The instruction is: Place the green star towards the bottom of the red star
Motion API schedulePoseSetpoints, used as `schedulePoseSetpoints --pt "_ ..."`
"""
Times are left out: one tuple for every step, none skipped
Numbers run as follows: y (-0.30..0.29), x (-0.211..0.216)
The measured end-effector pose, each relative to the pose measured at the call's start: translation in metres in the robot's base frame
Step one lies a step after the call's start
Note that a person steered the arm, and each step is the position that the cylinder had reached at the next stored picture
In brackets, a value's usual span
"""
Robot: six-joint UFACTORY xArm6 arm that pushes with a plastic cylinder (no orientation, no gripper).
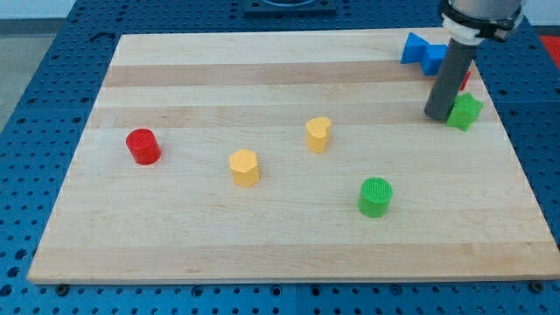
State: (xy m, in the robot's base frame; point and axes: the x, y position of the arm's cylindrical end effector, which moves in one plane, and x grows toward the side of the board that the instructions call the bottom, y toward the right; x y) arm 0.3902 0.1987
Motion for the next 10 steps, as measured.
schedulePoseSetpoints --pt "-0.020 0.005" --pt "-0.020 0.044" --pt "-0.017 0.087" --pt "0.007 0.082" --pt "0.021 0.051" --pt "0.030 0.045" --pt "0.052 0.061" --pt "0.085 0.069" --pt "0.090 0.058" --pt "0.076 0.039"
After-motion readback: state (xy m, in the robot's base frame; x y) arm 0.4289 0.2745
